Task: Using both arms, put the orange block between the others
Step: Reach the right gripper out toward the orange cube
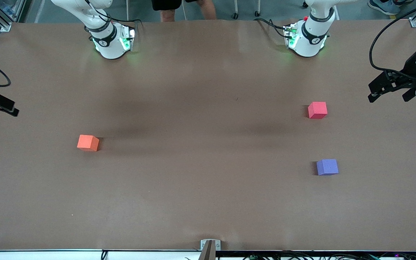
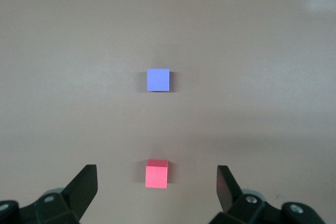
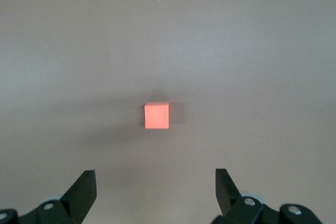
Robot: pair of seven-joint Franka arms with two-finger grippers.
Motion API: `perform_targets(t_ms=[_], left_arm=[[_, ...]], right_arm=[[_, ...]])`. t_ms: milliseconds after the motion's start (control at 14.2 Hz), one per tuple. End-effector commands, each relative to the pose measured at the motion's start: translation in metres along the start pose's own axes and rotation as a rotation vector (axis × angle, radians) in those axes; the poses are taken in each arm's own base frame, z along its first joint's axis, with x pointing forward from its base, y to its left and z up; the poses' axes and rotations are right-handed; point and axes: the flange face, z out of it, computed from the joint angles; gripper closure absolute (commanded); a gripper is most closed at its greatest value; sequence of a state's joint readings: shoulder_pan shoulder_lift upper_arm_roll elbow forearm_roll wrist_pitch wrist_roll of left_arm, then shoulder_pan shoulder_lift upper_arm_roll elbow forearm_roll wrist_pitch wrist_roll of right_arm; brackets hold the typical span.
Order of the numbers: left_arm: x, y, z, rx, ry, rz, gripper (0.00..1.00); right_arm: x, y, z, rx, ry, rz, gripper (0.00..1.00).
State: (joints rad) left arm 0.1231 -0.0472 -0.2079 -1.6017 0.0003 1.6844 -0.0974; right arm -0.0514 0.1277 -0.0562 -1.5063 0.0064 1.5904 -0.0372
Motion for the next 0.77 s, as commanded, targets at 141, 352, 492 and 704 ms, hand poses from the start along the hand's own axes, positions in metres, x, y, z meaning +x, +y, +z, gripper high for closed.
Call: perform_targets(t_ms=[141,352,492,704], left_arm=[[-0.004,-0.001,-0.002,-0.01,0.001,-0.007,0.0],[-0.005,-0.001,-0.002,-0.01,0.001,-0.007,0.0],[-0.005,-0.001,-0.002,-0.01,-0.001,-0.007,0.0],[-0.005,-0.001,-0.002,-0.01,-0.001,-0.007,0.0]], right_arm=[[0.035,-0.023,0.1,-0.039,-0.121,-0.042,0.0],[0.049,-0.008,0.166,-0.039,-0.155,-0.023,0.0],[0.044,-0.008,0.207,-0.038,-0.155,-0.024,0.0],[0.03,-0.008,0.261,-0.036,-0.152,-0.026,0.0]])
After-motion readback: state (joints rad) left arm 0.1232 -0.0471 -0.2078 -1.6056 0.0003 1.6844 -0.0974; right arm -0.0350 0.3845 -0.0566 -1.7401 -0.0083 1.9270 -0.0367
